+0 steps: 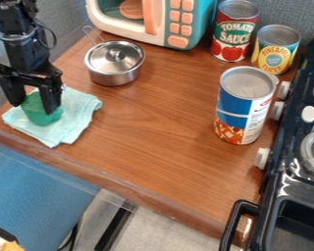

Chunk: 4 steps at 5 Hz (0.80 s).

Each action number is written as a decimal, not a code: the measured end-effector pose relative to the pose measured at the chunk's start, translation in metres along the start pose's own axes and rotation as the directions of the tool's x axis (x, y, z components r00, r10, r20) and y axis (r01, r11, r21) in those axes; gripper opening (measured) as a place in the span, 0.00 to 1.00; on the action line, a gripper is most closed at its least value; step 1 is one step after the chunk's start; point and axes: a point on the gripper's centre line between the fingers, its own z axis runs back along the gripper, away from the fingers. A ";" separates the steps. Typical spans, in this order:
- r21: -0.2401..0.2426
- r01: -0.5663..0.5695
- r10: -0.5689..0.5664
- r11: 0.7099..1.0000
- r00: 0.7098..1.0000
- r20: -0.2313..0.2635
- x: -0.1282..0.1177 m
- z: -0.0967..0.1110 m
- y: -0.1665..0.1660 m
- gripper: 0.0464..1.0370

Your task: Move the green object to the upper middle of the table

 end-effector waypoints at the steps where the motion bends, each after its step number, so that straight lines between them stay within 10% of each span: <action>1: -0.009 0.012 -0.012 1.000 0.999 0.038 0.006 0.021 -0.004 0.76; 4: -0.077 0.101 -0.086 0.992 0.980 0.177 0.046 0.080 -0.066 0.75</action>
